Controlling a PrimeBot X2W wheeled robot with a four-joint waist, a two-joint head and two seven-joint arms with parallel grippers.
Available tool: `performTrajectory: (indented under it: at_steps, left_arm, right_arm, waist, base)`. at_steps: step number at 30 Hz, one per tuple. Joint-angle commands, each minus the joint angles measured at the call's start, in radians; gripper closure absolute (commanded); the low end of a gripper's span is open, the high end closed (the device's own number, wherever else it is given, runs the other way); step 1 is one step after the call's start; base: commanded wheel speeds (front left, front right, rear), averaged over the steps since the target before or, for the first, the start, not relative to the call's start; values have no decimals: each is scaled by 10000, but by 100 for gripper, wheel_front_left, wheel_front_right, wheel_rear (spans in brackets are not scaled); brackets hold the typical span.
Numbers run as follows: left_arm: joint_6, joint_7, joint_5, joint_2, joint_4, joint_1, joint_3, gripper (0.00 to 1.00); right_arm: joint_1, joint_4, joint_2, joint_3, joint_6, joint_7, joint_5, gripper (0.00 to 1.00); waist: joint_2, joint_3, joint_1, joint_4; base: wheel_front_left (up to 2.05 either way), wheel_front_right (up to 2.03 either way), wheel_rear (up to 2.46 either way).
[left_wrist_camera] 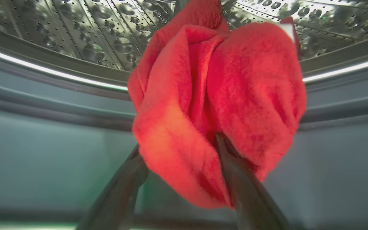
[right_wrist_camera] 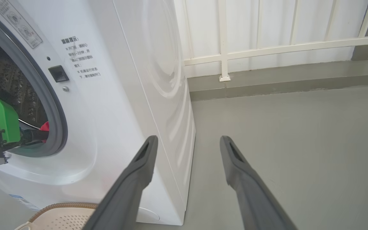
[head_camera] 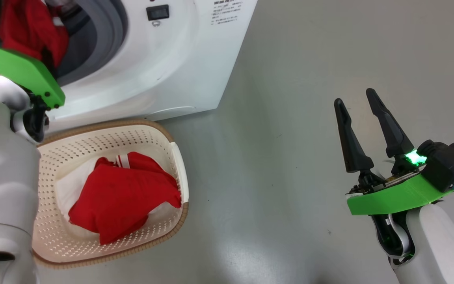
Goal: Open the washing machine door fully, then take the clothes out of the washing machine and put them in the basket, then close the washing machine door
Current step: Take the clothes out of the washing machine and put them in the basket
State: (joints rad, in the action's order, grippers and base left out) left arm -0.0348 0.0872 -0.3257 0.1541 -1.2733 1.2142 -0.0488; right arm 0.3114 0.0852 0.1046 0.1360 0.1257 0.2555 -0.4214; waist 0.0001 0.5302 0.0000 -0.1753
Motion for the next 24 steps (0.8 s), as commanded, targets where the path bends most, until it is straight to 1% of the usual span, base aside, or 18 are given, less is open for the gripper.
performTrajectory:
  at_steps: [1, 2, 3, 4, 9, 13, 18, 24]
  left_arm:
    - [-68, 92, 85, 470, 126, 138, 2, 1]
    - [-110, 165, 98, 472, 105, 142, 47, 53]
    - [-150, 181, 100, 483, 94, 157, 77, 74]
    - [-182, 114, 92, 500, 97, 176, 91, 100]
    - [-369, -546, -21, 528, 200, 190, 89, 100]
    - [-330, -1745, -116, 581, 474, 116, -1, 100]
    - [-394, -2916, -127, 595, 639, -198, 27, 100]
    - [-533, -3436, 70, 662, 1237, -861, 233, 100]
  right_arm:
    - [31, -251, 5, 168, 50, 63, -48, 0]
    - [38, -252, 1, 162, 50, 63, -45, 0]
    - [48, -255, -5, 150, 50, 63, -43, 0]
    - [61, -259, -14, 142, 50, 63, -41, 0]
    - [90, -223, -58, 128, 50, 63, -48, 0]
    - [82, -175, -97, 123, 50, 63, -73, 0]
    - [-16, -128, -122, 37, 50, 63, -86, 0]
    - [-106, -104, -89, -9, 50, 63, -44, 0]
  waist:
    - [-1, 33, 0, -22]
    - [-1, 50, 0, -29]
    - [-1, 71, 0, -37]
    - [-1, 89, 0, -46]
    - [-1, 102, 0, -70]
    - [-1, 23, 0, -64]
    - [-1, -243, 0, 85]
    - [-1, -686, 0, 326]
  base:
    - [0, 0, 0]
    - [0, 0, 0]
    - [0, 0, 0]
    - [0, 0, 0]
    - [0, 0, 0]
    - [0, 0, 0]
    - [0, 0, 0]
    - [0, 0, 0]
